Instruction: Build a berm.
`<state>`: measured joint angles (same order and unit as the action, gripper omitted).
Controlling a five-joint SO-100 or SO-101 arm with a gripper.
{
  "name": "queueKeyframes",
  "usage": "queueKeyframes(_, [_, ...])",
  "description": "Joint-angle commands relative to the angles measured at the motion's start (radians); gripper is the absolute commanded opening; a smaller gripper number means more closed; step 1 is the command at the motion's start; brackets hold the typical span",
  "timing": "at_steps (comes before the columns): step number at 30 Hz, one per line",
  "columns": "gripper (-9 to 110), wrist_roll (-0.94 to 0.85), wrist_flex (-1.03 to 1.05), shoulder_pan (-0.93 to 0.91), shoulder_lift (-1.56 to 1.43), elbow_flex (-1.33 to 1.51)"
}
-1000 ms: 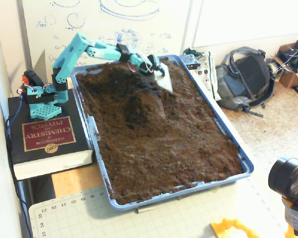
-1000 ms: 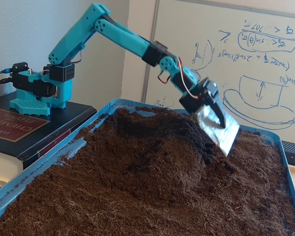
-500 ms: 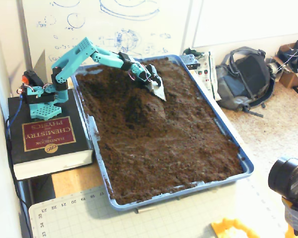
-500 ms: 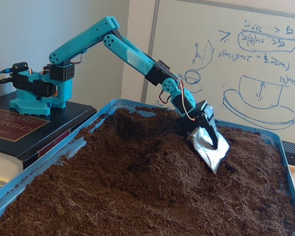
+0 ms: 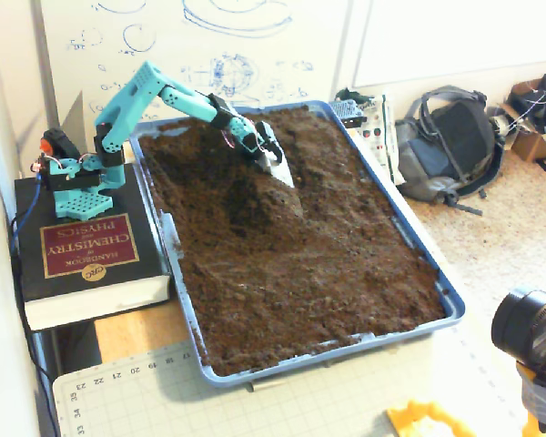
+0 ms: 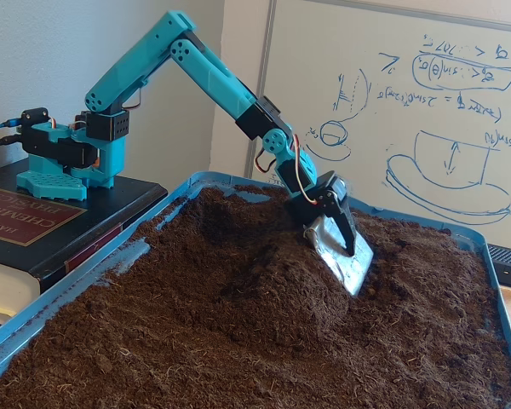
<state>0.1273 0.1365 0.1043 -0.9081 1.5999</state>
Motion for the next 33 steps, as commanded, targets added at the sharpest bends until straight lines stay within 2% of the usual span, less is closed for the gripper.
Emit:
queueKeyframes(1, [0, -0.003, 0.006, -0.003, -0.104, 0.055])
queueKeyframes(15, [0, 0.014, 0.015, 0.005, -0.267, 0.101])
queueKeyframes(21, [0, 0.014, 0.259, -0.002, -0.439, 0.071])
queueKeyframes(26, [0, 0.014, 0.431, -0.003, -0.509, -0.058])
queueKeyframes(33, [0, 0.023, 0.480, 0.002, -0.383, -0.368])
